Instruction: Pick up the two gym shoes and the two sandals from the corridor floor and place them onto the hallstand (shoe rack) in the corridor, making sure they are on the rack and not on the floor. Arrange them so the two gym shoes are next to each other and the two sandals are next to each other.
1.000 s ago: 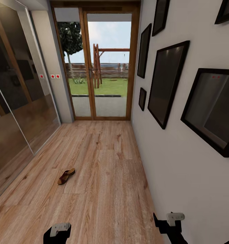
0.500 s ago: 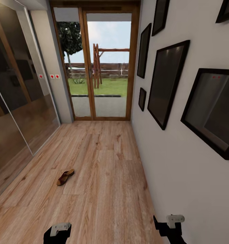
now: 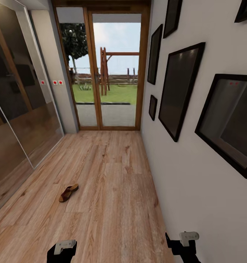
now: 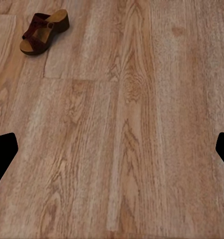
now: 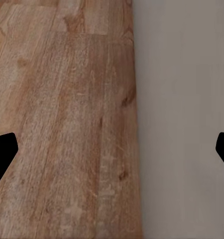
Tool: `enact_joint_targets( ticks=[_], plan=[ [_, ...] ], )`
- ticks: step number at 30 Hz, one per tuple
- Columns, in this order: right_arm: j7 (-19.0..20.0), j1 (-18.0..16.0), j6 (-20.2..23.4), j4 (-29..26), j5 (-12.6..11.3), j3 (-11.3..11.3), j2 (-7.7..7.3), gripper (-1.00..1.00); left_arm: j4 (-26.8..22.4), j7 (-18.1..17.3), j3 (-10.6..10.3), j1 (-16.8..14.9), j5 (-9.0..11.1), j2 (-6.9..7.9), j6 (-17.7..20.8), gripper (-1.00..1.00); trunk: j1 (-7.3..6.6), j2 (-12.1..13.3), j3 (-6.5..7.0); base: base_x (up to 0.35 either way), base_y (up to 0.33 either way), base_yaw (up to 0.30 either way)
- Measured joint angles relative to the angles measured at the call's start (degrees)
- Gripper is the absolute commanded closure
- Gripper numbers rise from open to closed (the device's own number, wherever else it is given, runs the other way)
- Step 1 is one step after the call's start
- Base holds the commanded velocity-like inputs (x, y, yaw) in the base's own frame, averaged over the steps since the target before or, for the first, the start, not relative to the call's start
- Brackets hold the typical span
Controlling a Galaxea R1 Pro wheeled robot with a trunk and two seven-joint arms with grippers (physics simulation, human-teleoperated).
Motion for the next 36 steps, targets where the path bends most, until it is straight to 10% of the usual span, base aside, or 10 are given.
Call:
enact_joint_targets(
  ticks=[17,36],
  plan=[
    [-0.12,0.00,-0.11,0.01,0.08,5.52,0.01,-1.00,0.00,0.09,0.33,0.00,0.08,0.16,-0.09,-1.00,-0.02,0.00,0.00,0.068,-0.001,0.000],
    [-0.14,0.00,-0.13,0.02,0.08,6.18,-0.07,-1.00,0.00,0.16,0.54,0.00,0.15,0.29,-0.15,-1.00,-0.02,0.00,0.00,0.063,0.000,0.000]
  ],
)
